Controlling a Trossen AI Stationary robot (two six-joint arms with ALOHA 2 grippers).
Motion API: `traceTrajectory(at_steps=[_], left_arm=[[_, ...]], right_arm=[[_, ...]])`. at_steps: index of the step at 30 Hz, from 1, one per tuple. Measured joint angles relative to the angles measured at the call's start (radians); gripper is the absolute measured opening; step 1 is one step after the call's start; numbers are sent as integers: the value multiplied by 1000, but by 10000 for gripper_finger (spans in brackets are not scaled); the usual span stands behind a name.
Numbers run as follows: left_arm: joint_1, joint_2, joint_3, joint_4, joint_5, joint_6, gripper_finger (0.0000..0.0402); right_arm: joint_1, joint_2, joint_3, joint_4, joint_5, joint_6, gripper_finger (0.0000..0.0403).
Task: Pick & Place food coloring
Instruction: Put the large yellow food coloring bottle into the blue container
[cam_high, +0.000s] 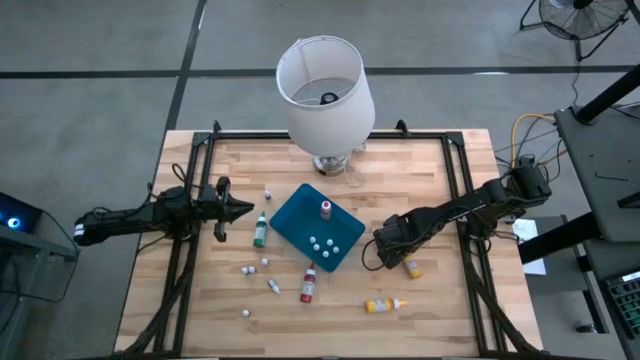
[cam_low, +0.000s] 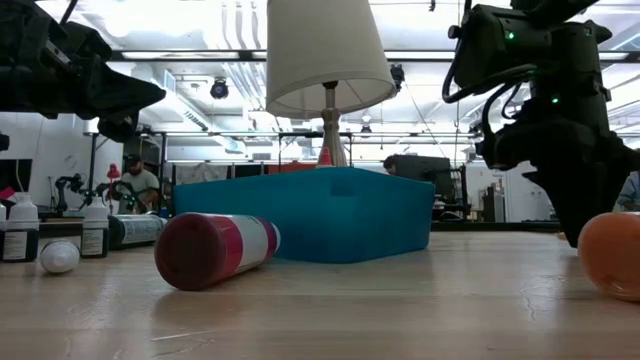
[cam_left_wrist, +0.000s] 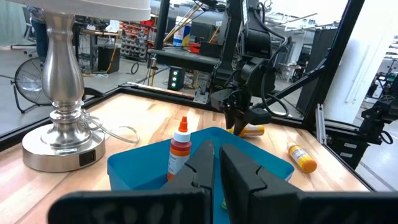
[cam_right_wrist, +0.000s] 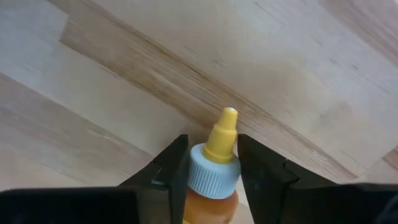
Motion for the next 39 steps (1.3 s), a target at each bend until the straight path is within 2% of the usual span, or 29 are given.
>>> traceTrajectory(at_steps=[11, 22, 30, 39], left_arm=[[0, 0, 0, 0, 0, 0, 0], [0, 0, 0, 0, 0, 0, 0], [0, 0, 0, 0, 0, 0, 0], [0, 0, 0, 0, 0, 0, 0]], right_arm=[[1, -12, -2, 21, -7, -17, 106], [0, -117, 12, 24, 34, -22, 102], [1, -185, 35, 32, 135, -45, 101], [1, -230, 78, 170, 280, -179, 101]])
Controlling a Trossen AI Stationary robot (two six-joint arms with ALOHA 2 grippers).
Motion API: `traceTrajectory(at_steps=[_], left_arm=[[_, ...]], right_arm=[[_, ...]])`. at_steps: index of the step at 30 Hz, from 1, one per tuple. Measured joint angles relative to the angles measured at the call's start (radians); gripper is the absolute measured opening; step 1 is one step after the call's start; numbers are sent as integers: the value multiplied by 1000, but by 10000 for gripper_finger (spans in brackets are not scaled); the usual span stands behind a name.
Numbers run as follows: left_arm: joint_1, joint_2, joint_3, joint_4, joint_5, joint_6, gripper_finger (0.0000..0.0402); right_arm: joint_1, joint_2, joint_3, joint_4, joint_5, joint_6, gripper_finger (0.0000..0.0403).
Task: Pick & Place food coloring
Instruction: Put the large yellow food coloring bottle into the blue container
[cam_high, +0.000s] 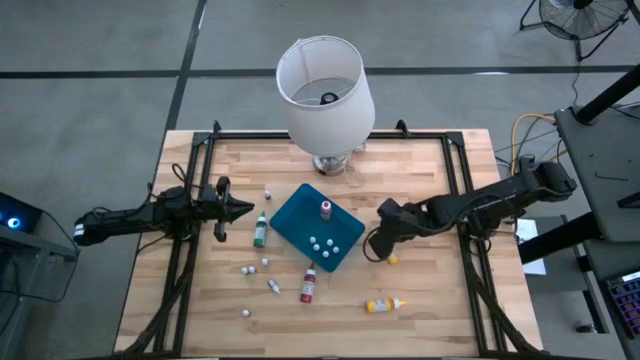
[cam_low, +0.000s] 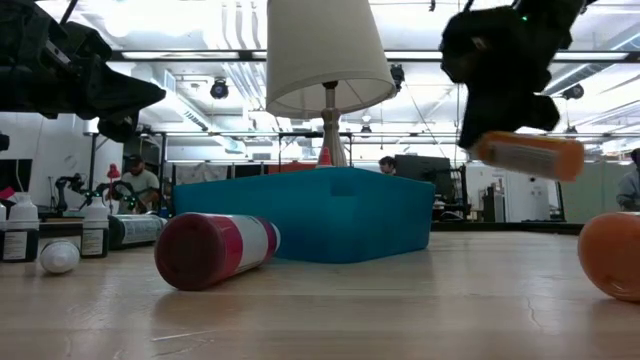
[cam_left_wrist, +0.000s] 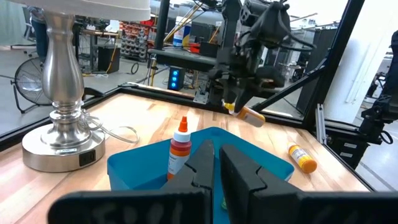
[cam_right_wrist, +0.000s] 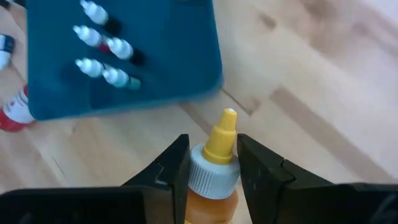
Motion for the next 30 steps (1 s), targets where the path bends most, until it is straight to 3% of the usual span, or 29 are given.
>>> traceTrajectory(at_steps=[12, 23, 30], left_arm=[[0, 0, 0, 0, 0, 0, 0], [0, 0, 0, 0, 0, 0, 0], [0, 0, 0, 0, 0, 0, 0]], right_arm=[[-1, 0, 35, 59, 158, -154, 101], [-1, 0, 35, 298, 248, -364, 100], [-8, 0, 34, 326, 329, -477, 100]])
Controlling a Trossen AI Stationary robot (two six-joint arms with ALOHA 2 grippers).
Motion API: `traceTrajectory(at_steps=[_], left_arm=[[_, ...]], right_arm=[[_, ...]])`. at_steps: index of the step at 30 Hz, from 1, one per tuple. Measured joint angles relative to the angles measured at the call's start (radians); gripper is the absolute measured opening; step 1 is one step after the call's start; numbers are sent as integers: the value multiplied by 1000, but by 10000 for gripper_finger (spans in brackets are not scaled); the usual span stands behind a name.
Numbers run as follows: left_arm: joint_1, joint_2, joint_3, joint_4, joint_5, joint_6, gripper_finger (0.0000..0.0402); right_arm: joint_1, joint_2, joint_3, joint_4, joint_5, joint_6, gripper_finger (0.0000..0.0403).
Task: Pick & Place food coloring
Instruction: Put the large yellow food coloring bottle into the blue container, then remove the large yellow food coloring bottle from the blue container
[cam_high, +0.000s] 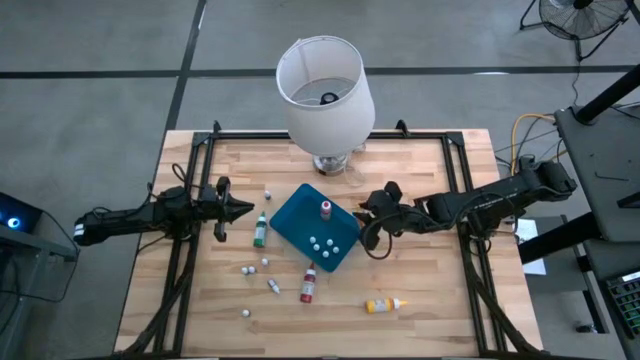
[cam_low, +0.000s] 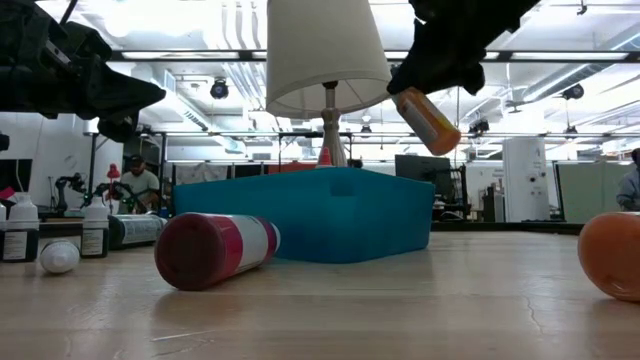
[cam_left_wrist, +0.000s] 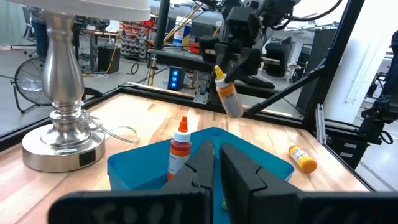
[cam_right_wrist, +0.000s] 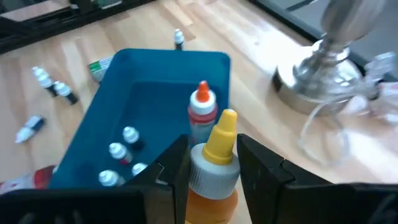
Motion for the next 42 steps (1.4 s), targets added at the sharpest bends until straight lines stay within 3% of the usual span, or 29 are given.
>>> traceTrajectory(at_steps=[12, 17, 21, 29, 42], left_arm=[[0, 0, 0, 0, 0, 0, 0], [0, 0, 0, 0, 0, 0, 0], [0, 0, 0, 0, 0, 0, 0], [0, 0, 0, 0, 0, 0, 0], [0, 0, 0, 0, 0, 0, 0]], right_arm=[[1, 24, -18, 113, 123, -124, 94], [1, 68, -51, 281, 126, -184, 91], [1, 82, -81, 396, 126, -206, 66], [-1, 76, -125, 424, 160, -179, 10], [-9, 73, -136, 472, 160, -165, 8]])
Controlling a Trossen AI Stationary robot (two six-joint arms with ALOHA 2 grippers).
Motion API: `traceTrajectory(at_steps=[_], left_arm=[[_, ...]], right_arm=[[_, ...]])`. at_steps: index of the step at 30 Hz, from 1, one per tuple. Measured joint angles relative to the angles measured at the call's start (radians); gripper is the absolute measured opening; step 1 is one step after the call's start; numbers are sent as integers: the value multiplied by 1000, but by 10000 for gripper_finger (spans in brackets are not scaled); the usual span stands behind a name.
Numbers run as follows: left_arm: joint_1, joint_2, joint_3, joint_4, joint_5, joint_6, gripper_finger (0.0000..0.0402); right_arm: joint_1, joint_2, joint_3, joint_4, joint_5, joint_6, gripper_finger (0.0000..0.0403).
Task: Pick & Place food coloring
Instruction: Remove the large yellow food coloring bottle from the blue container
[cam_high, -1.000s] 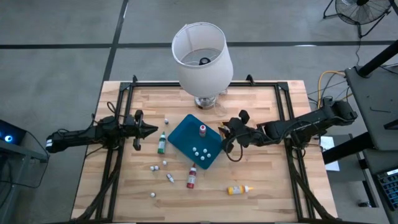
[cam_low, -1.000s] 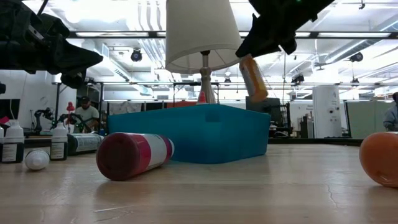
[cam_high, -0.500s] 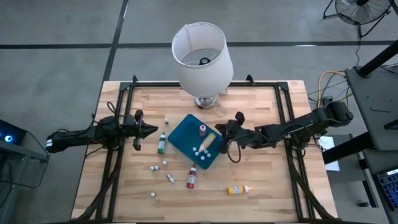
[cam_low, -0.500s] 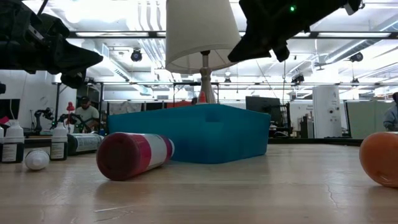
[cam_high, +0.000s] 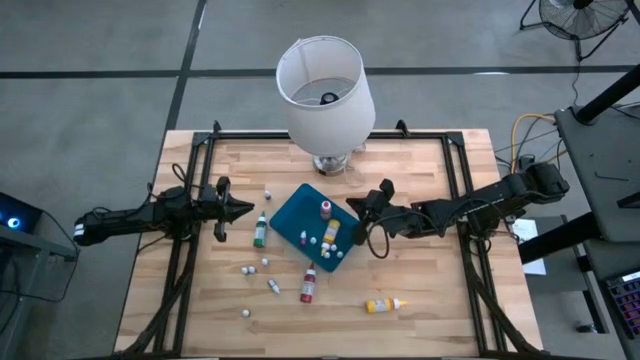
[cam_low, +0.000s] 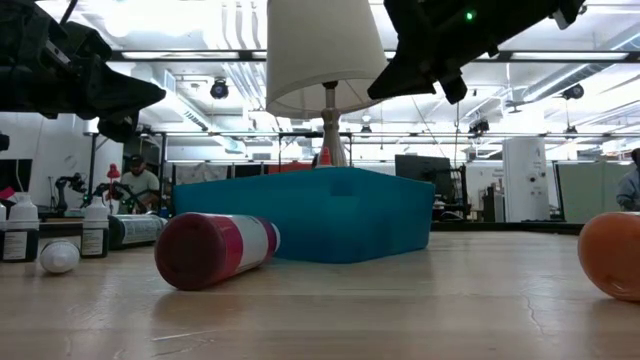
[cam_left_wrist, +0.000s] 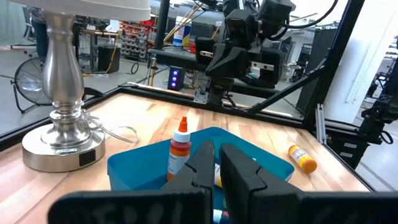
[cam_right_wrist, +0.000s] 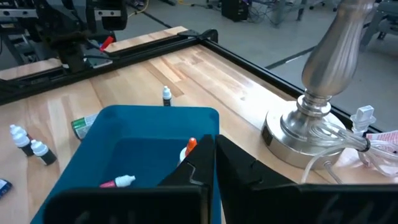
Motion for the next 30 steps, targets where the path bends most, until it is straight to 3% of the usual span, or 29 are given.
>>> traceTrajectory(at_steps=[9, 15, 22, 26, 30], left_arm=[[0, 0, 0, 0, 0, 0, 0], [0, 0, 0, 0, 0, 0, 0], [0, 0, 0, -1, 0, 0, 0], [0, 0, 0, -1, 0, 0, 0], [0, 0, 0, -1, 0, 0, 0]], right_arm=[[1, 0, 0, -1, -14, -38, 8], [1, -4, 21, -1, -234, -109, 8], [-4, -4, 88, -80, -404, -189, 11], [-36, -4, 149, -190, -564, -194, 34], [-64, -2, 185, -285, -658, -244, 73]])
